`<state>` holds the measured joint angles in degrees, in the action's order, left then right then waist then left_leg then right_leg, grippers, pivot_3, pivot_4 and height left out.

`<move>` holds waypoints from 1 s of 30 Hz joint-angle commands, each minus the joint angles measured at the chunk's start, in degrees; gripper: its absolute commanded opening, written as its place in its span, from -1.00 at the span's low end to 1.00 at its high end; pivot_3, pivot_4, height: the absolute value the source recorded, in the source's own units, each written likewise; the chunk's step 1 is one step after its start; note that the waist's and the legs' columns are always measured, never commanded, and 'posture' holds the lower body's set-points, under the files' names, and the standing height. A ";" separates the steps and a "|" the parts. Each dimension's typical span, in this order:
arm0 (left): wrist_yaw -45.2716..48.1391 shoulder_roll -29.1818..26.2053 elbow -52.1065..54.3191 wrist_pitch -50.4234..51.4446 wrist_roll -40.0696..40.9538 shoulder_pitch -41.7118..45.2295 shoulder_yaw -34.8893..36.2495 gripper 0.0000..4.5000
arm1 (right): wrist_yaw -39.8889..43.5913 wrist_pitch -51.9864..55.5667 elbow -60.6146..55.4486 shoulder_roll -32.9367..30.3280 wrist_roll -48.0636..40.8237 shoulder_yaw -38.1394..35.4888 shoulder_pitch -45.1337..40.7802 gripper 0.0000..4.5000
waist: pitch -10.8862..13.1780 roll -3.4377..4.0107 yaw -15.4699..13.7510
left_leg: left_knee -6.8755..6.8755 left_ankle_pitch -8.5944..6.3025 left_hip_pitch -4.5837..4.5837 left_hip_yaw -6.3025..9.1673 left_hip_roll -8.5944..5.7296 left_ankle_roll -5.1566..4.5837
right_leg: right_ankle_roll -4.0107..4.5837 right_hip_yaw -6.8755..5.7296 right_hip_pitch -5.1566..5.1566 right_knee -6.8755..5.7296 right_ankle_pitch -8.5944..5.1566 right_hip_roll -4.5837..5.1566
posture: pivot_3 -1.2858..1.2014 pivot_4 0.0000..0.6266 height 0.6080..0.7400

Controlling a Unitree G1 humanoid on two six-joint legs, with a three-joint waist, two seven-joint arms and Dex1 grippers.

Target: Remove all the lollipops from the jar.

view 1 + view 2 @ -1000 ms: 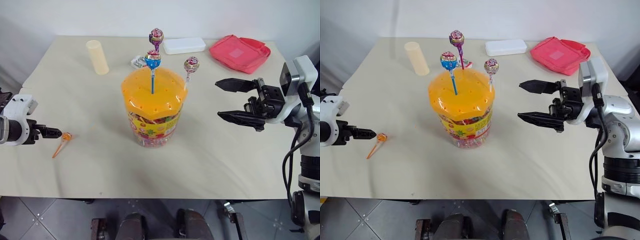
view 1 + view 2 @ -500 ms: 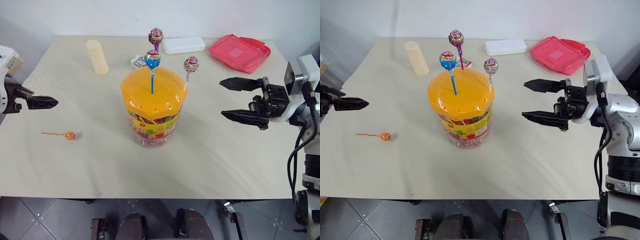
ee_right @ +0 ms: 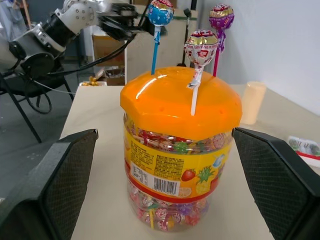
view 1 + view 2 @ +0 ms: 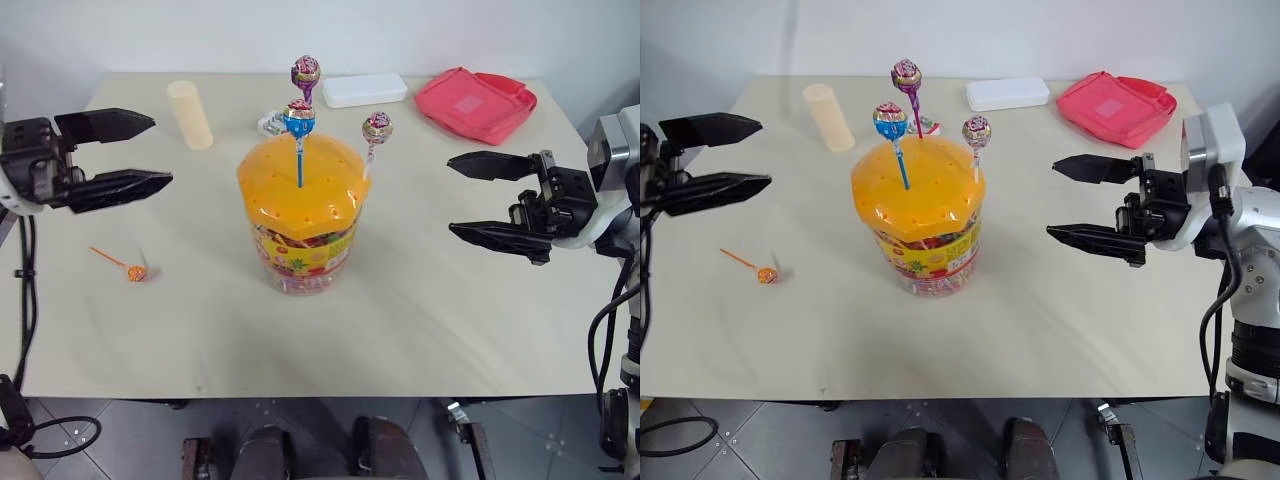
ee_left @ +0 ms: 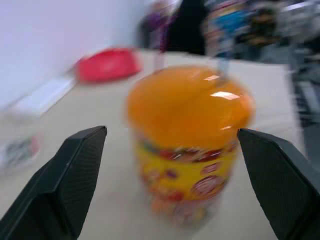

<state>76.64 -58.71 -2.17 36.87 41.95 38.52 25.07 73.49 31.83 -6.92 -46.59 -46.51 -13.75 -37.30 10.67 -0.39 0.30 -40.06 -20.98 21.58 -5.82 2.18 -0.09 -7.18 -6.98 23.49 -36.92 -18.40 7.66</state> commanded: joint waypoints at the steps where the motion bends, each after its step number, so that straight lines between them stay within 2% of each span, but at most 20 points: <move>1: 5.96 0.44 -3.09 -4.61 2.51 -0.65 2.60 0.97 | -3.78 1.23 -1.74 1.61 0.14 1.95 -3.75 1.00 | 0.00 0.00 0.15 | 0.01 0.00 -0.02 -0.04 0.00 0.00 | 0.00 0.02 0.02 0.00 0.00 0.00 | 0.03 -0.52 1.00; 7: 14.94 -0.57 -9.73 -10.05 1.53 -4.89 2.09 0.97 | -4.98 -1.16 4.69 7.71 5.05 8.73 -11.67 1.00 | 0.00 0.00 0.41 | 0.01 0.00 -0.02 -0.04 0.00 0.00 | 0.00 0.03 0.03 -0.02 0.00 0.00 | 0.03 -0.52 1.00; 14: 15.26 -0.32 -10.00 -11.17 5.74 -7.66 4.80 0.97 | -2.41 -4.44 14.03 13.14 9.70 12.68 -18.64 1.00 | -0.01 -0.03 0.51 | 0.01 -0.01 0.00 0.09 -0.01 -0.02 | 0.00 -0.02 0.01 -0.07 0.00 0.02 | 0.03 -0.52 1.00; 17: 15.32 -0.77 -9.13 -11.31 6.96 -10.12 6.18 1.00 | -1.99 -3.60 15.48 14.10 9.17 12.03 -20.23 0.73 | -0.01 -0.03 1.17 | 0.03 -0.05 0.00 0.09 -0.03 -0.09 | 0.00 -0.05 0.01 -0.07 0.00 0.04 | 0.03 -0.52 1.00; 28: 13.61 -2.06 -6.09 -10.77 9.42 -15.01 9.33 1.00 | 0.42 -4.10 16.22 14.73 8.28 10.52 -22.42 -0.95 | -0.01 -0.02 1.73 | 0.05 -0.05 0.00 0.15 -0.01 -0.08 | 0.00 -0.09 0.01 -0.08 0.00 0.04 | 0.03 -0.52 1.00; 30: 13.43 -2.18 -6.24 -10.82 9.40 -15.06 9.47 1.00 | 0.25 -3.96 16.21 15.01 8.27 10.40 -22.82 -0.98 | -0.01 -0.02 1.67 | 0.05 -0.05 0.00 0.15 -0.02 -0.08 | 0.00 -0.09 0.01 -0.08 0.00 0.04 | 0.03 -0.52 1.00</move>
<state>86.05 -59.45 -9.58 26.27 50.07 23.72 32.79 73.70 28.68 9.96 -31.61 -37.12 -1.10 -58.42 10.66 -0.42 1.97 -40.01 -21.03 21.57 -5.66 2.16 -0.17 -7.18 -7.06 23.49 -37.00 -18.40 7.71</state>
